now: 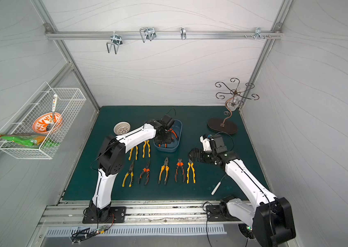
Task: Take the pliers out of the storage box
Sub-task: Pick up the pliers from the storage box.
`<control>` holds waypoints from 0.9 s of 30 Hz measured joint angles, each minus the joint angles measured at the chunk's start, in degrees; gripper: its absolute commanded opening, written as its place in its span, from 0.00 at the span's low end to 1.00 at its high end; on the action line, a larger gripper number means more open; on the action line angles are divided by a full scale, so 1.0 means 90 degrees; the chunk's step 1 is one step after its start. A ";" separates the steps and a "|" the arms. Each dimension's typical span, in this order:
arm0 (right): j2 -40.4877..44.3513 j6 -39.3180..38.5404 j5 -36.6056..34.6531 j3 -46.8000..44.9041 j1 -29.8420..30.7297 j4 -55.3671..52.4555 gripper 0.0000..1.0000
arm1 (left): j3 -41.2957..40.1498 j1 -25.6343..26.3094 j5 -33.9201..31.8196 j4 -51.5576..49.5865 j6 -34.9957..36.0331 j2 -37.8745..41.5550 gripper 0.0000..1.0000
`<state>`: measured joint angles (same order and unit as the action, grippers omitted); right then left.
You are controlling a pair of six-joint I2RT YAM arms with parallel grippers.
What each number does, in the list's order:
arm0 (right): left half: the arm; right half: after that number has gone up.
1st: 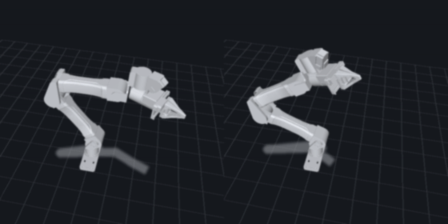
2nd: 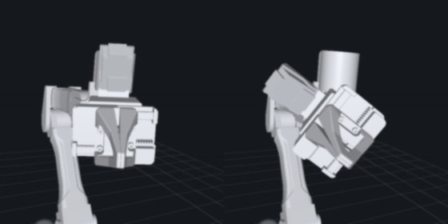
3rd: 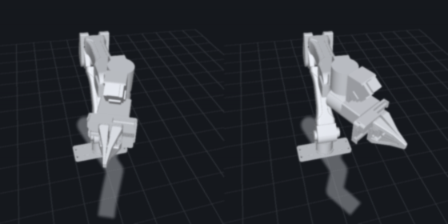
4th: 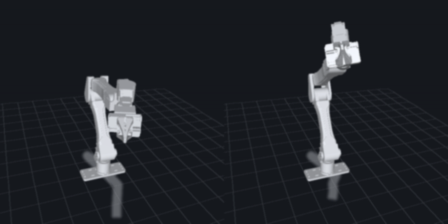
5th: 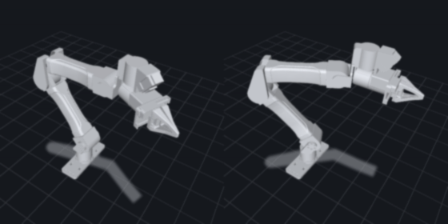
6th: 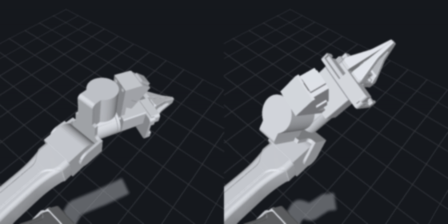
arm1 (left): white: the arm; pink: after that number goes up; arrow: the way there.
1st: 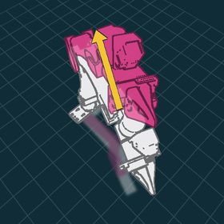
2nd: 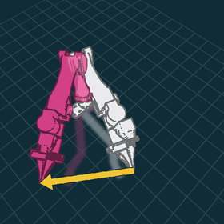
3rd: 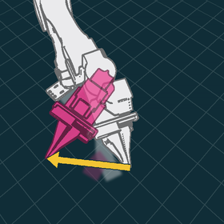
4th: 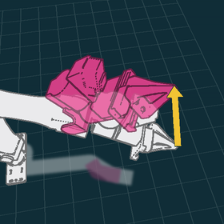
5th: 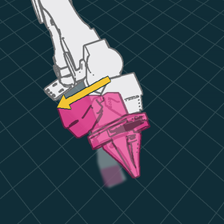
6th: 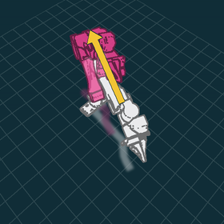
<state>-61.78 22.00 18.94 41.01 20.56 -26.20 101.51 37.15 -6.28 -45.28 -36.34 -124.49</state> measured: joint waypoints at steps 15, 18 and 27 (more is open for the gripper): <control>-0.0078 0.0002 -0.0002 0.0032 -0.0007 0.0019 0.99 | 0.0321 -0.0163 0.0012 0.0313 -0.0012 -0.0748 0.14; -0.0083 0.0002 -0.0010 0.0032 -0.0007 0.0017 0.99 | 0.0350 -0.0170 -0.0015 0.0316 -0.0012 -0.0765 0.01; -0.0083 0.0005 -0.0007 0.0032 -0.0032 0.0012 0.99 | 0.0304 -0.0170 -0.0104 0.0328 0.0136 -0.0678 0.00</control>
<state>-62.52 22.04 18.87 41.30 20.27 -26.09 104.25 35.62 -7.22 -42.33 -35.11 -130.58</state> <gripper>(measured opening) 0.985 0.166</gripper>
